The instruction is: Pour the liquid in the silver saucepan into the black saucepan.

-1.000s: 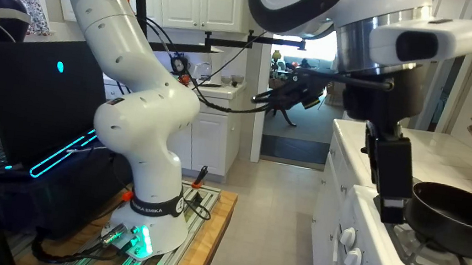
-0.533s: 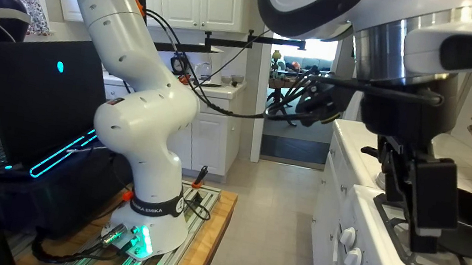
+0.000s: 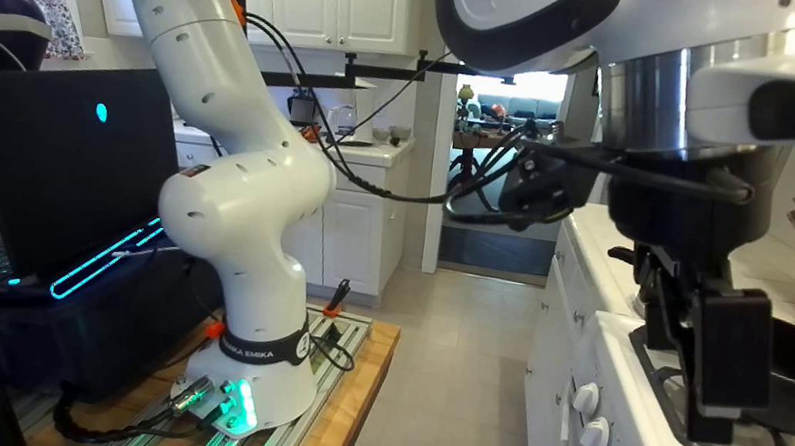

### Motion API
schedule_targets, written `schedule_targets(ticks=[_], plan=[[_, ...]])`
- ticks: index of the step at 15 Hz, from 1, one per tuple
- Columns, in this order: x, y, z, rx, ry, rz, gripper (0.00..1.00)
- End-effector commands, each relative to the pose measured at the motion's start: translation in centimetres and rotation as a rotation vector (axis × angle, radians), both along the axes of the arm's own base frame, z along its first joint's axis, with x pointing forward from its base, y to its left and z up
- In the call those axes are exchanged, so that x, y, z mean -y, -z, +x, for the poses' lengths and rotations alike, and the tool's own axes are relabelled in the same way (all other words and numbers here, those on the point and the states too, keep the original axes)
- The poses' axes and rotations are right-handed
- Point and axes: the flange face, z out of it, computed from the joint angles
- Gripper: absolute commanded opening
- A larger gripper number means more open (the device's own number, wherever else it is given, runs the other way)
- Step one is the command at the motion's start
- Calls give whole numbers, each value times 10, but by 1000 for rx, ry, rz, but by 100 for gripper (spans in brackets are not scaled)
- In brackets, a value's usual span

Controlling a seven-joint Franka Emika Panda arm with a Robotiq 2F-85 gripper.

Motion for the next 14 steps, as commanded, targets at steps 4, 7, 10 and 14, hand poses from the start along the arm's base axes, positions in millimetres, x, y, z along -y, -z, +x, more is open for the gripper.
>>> schedule_targets(ticks=[4,7,10,14], plan=[[35,11,35,-91,-194,18,100],[44,17,55,-112,-239,-42,100],[51,28,76,-115,-272,-75,100],[65,42,100,-91,-325,-116,100]])
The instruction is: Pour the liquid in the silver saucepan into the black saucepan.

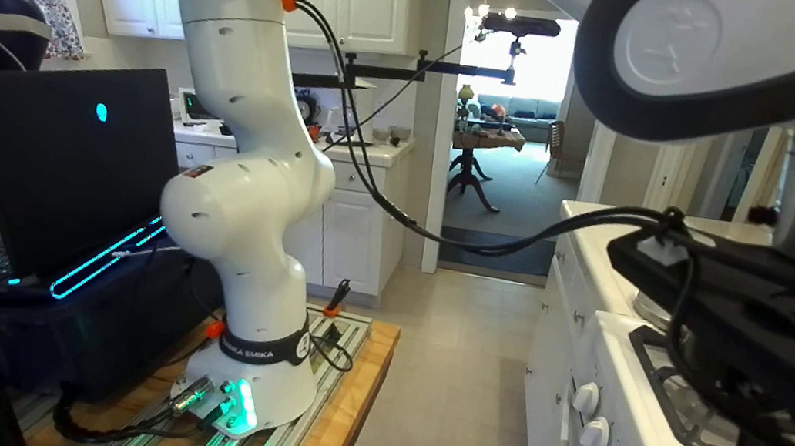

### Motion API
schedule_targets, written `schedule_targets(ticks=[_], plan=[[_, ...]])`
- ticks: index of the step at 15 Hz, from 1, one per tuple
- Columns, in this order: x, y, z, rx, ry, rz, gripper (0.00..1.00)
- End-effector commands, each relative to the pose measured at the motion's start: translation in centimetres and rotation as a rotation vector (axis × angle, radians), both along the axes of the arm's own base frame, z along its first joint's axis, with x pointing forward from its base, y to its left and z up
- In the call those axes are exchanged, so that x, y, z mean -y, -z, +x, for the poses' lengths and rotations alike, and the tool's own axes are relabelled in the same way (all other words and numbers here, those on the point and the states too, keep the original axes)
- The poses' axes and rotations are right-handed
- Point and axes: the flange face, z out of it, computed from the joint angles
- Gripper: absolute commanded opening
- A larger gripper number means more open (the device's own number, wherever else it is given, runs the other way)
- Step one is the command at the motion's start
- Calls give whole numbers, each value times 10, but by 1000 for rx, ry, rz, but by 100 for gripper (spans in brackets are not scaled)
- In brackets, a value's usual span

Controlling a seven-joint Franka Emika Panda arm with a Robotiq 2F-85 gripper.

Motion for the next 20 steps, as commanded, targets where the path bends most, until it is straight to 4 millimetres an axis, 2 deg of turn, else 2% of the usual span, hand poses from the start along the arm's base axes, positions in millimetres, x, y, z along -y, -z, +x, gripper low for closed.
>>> schedule_targets(ticks=[1,5,11,12,18,20], plan=[[18,10,26,22,-65,-22,100],[31,25,41,38,-97,-18,100],[39,42,61,103,-28,48,100],[33,41,49,77,-37,21,100],[35,43,57,86,-26,32,100],[40,50,64,70,-24,28,100]])
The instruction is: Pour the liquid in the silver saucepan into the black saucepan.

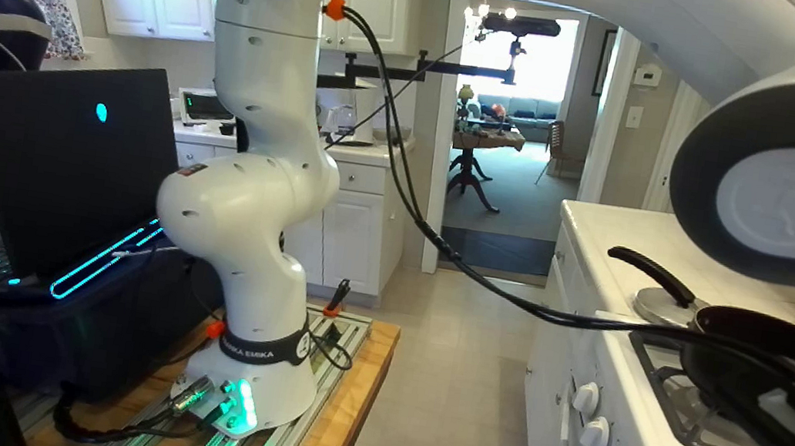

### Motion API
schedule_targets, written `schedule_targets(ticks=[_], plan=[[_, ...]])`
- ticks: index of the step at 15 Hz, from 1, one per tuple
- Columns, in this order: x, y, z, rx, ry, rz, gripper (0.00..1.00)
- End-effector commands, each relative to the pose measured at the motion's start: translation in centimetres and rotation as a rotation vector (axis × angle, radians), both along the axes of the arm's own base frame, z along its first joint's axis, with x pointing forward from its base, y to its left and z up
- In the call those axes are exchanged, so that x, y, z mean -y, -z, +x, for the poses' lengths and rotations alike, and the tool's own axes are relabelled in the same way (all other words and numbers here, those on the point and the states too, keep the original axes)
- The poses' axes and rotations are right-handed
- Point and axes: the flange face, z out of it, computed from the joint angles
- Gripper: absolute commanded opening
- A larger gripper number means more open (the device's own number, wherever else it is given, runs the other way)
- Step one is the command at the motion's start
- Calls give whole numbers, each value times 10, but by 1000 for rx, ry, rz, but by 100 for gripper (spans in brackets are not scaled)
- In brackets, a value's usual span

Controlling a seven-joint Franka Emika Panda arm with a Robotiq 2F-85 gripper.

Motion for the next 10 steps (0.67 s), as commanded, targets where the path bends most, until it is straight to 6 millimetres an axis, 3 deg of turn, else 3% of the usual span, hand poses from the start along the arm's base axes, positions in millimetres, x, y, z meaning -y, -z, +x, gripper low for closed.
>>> schedule_targets(ticks=[1,10], plan=[[6,10,10,-18,0,-4,100],[4,42,44,-23,-73,-24,100]])
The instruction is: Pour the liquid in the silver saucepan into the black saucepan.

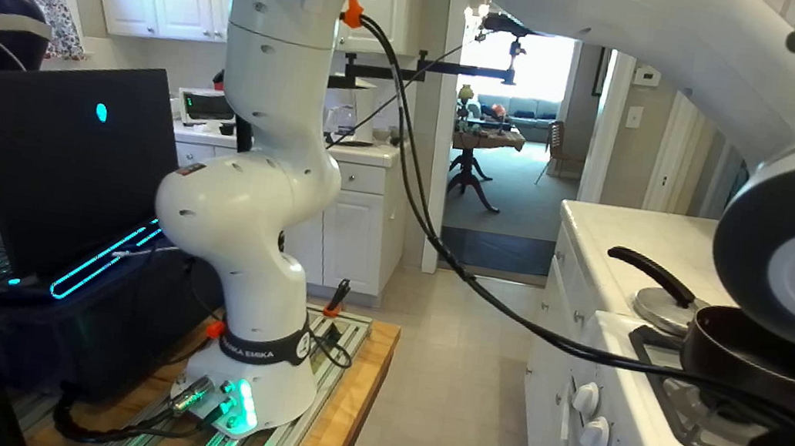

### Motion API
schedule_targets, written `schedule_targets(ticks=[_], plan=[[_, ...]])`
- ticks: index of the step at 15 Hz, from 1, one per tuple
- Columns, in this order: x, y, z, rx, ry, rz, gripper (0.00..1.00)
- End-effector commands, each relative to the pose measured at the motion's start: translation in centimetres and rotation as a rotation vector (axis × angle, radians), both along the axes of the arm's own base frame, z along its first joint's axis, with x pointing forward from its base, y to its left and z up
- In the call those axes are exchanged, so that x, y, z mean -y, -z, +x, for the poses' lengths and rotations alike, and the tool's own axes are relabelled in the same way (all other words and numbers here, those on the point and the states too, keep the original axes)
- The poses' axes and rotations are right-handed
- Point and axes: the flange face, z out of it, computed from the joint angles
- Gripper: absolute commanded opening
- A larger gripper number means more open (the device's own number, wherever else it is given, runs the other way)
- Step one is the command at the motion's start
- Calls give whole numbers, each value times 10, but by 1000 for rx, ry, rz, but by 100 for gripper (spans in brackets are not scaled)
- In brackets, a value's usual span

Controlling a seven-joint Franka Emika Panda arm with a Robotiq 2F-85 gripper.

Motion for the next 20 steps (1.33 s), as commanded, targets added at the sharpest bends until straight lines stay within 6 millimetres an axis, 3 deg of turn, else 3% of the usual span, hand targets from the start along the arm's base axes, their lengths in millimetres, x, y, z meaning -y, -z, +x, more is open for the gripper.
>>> schedule_targets(ticks=[1,11,20], plan=[[6,12,20,19,-37,-11,100],[18,38,44,26,-109,-23,100],[5,54,61,31,-140,-10,99]])
